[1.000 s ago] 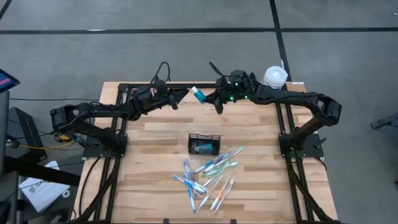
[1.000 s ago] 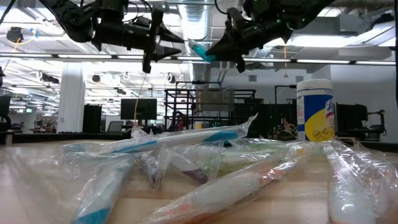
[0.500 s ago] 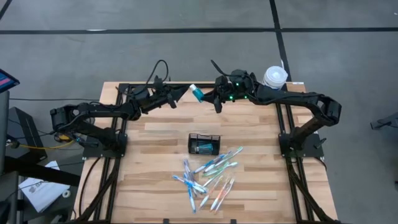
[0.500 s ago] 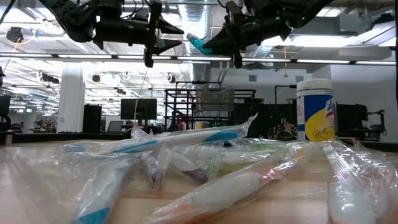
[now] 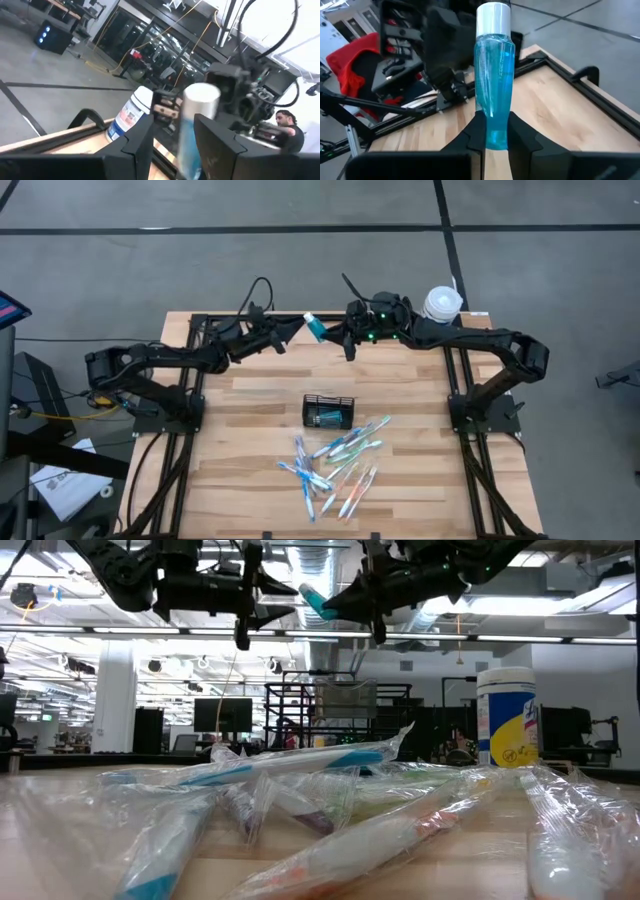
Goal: Pick & Place toothbrushing station
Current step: Put the blue mouthwash into the black wire organizer
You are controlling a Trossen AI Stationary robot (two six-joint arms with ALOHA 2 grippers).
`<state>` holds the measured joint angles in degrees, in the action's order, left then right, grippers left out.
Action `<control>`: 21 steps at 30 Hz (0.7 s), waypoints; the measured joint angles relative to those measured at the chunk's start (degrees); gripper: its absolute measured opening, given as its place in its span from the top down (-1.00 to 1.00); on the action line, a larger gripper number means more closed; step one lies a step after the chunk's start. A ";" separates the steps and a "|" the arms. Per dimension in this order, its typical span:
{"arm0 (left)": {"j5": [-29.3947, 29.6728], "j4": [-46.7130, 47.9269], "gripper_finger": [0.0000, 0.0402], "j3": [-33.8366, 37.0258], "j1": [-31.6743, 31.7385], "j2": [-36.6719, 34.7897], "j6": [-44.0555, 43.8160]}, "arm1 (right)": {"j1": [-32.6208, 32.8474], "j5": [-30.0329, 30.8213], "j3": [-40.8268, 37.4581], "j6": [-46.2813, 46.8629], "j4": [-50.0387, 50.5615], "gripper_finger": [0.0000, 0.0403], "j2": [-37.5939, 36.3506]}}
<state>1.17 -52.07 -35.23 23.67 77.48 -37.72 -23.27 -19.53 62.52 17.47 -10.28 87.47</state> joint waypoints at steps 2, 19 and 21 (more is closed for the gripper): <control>-0.02 -0.22 0.33 -1.17 -0.37 1.88 -0.09 | 0.01 0.07 -0.02 0.15 0.22 0.81 -0.02; -6.80 2.07 0.33 -8.11 3.06 4.48 5.98 | -1.97 -1.38 0.10 -1.15 1.19 0.85 -0.16; -9.54 4.06 0.33 -7.79 5.40 2.39 5.98 | -3.23 -0.93 0.04 -0.93 1.52 0.85 -0.10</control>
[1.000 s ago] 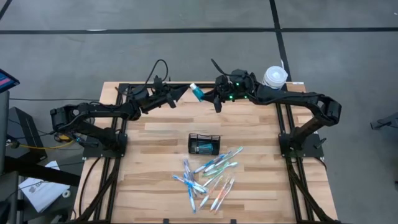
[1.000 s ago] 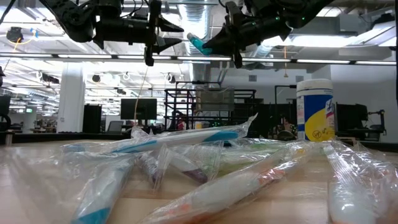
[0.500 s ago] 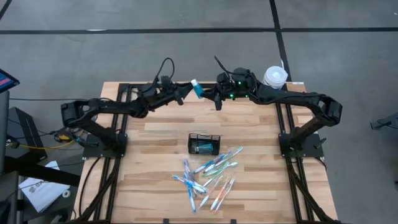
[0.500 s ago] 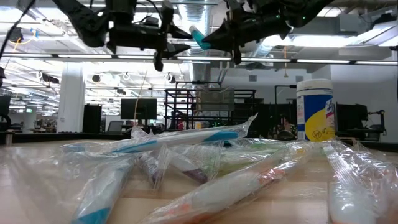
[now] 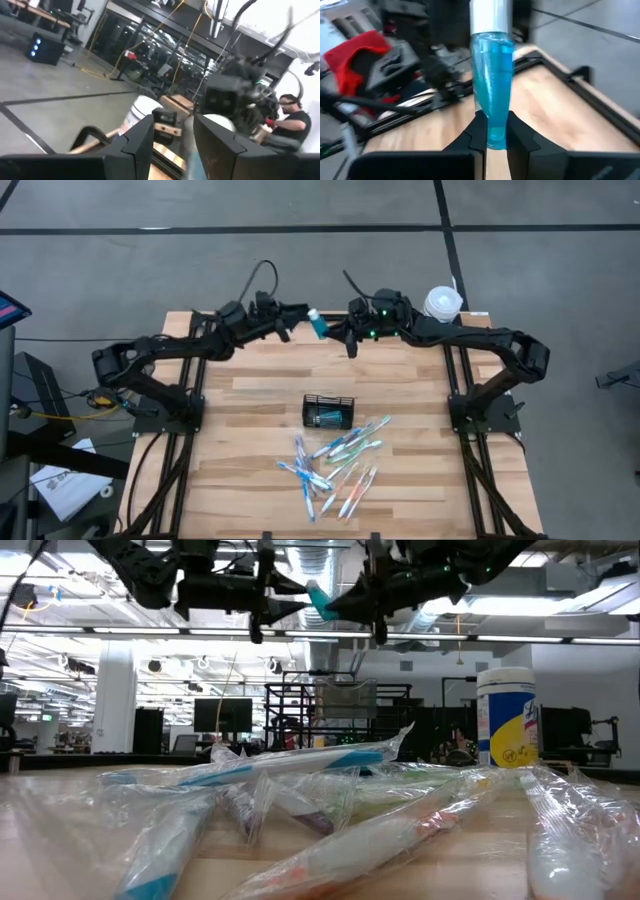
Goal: Pick & Place toothbrushing station
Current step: Put the blue mouthwash into the black wire organizer
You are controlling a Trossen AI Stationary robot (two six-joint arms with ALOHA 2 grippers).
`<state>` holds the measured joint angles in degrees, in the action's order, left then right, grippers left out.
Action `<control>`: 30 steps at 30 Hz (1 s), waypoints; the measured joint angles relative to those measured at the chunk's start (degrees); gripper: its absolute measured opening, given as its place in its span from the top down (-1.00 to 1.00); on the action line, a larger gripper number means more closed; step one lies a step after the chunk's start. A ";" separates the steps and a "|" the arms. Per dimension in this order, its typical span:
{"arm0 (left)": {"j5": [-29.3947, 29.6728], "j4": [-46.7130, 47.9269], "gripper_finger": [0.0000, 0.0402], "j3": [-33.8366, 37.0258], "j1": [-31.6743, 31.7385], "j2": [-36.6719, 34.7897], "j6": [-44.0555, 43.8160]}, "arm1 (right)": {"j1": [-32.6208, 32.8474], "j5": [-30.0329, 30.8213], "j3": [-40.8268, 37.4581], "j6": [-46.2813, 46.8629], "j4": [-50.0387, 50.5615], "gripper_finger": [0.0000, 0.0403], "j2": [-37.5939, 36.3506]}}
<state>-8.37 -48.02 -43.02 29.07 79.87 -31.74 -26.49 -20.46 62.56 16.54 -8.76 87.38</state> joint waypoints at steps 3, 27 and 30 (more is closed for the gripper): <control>-4.20 1.42 0.33 0.86 1.89 -2.38 0.88 | -1.48 0.80 -0.19 0.43 0.40 0.85 0.26; -3.04 -3.34 0.20 1.51 -1.58 -0.54 -1.64 | 0.46 -2.20 -0.03 3.01 -5.36 0.85 0.64; -2.30 -3.36 0.20 1.51 -1.42 -0.51 -1.71 | 1.47 -2.40 1.50 3.22 -5.21 0.85 2.23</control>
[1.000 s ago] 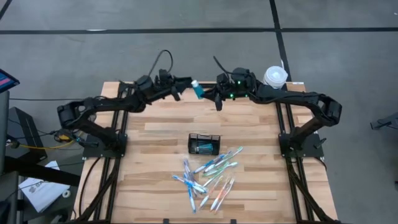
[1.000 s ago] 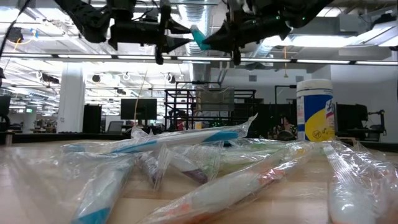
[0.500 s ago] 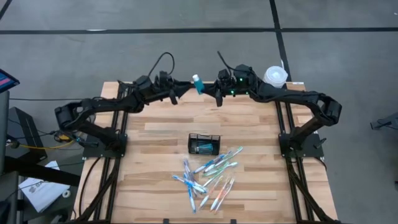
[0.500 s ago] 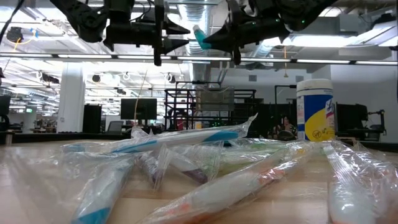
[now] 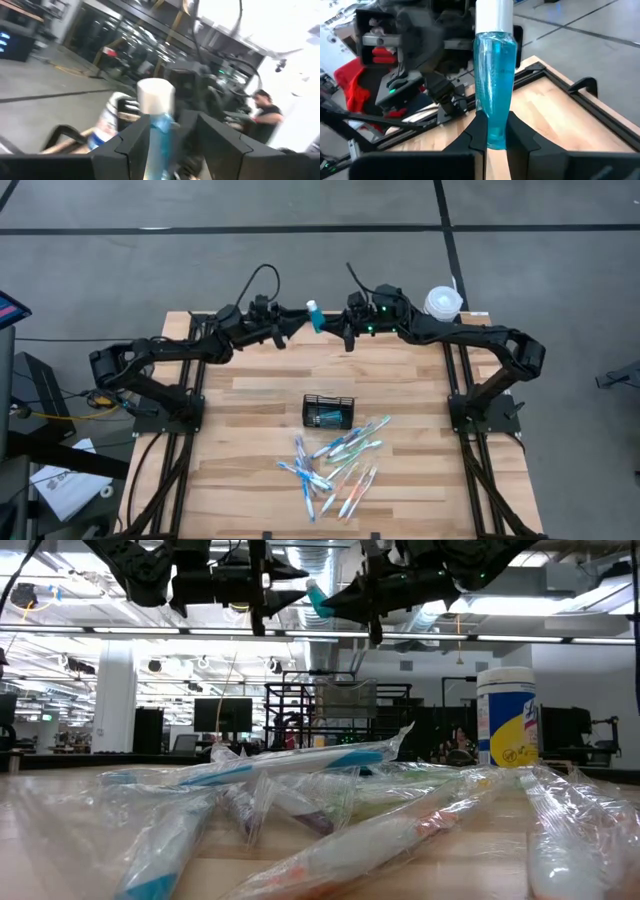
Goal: Pick & Place toothbrushing station
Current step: Put the blue mouthwash into the black wire organizer
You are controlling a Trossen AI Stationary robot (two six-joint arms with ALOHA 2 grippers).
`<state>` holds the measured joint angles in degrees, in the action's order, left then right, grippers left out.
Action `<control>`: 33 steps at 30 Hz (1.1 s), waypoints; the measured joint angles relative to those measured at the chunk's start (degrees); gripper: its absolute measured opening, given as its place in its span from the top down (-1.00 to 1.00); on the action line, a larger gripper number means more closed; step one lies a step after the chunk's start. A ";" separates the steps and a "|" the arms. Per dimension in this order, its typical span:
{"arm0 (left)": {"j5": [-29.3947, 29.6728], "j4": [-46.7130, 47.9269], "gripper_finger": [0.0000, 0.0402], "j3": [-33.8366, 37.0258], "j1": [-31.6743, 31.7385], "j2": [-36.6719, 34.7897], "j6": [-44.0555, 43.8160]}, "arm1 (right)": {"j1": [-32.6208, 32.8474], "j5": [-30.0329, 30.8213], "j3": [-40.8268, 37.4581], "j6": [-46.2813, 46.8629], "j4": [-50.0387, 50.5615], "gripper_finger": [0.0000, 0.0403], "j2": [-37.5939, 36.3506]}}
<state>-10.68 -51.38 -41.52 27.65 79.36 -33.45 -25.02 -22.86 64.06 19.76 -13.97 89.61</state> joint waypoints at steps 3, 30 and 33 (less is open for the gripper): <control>0.03 -0.26 0.21 -0.02 -0.10 0.00 -0.01 | 1.75 -2.21 3.44 -0.04 -0.03 0.85 3.72; -1.68 0.10 0.21 0.04 2.50 0.00 0.12 | -0.68 0.88 18.17 -9.70 15.57 0.86 8.02; -1.53 -0.27 0.21 0.03 2.43 -0.02 0.02 | -1.37 0.18 18.13 -9.68 15.50 0.86 7.59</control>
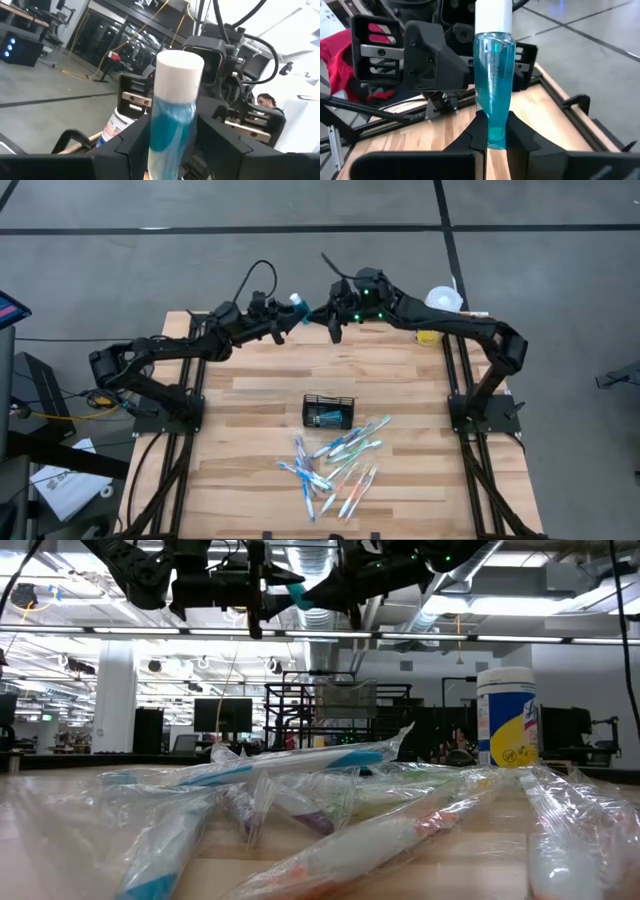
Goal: Pick & Place toothbrushing station
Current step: Put the blue mouthwash into the black wire organizer
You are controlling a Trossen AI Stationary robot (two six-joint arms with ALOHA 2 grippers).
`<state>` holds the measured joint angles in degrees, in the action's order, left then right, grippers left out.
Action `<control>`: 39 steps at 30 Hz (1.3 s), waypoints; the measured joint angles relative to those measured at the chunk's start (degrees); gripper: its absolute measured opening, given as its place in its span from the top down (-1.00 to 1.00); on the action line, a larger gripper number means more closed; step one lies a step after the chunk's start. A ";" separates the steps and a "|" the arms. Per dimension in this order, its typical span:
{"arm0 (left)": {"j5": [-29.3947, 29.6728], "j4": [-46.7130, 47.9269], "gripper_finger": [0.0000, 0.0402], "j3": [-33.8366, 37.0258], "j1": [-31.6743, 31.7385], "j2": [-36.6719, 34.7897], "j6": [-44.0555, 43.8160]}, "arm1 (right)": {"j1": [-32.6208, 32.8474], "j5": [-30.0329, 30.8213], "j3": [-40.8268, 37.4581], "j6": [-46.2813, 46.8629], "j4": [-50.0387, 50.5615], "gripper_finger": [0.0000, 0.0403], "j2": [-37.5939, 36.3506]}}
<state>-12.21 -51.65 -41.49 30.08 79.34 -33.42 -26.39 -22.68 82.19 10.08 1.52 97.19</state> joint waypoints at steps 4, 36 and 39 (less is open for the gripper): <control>0.08 0.70 0.21 0.08 0.11 0.06 -0.03 | -0.02 -0.24 0.02 -0.01 2.00 0.86 -0.03; 0.08 1.14 0.61 -0.03 0.38 -0.01 3.05 | -2.92 -6.20 0.54 -3.17 12.78 -0.03 -5.20; -3.17 2.98 0.61 -0.03 0.29 -0.01 3.24 | -4.11 -5.98 0.52 -3.77 13.72 -0.16 -7.09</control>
<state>-15.38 -48.67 -41.52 30.37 79.33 -30.18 -30.50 -28.66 82.72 6.31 15.25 90.10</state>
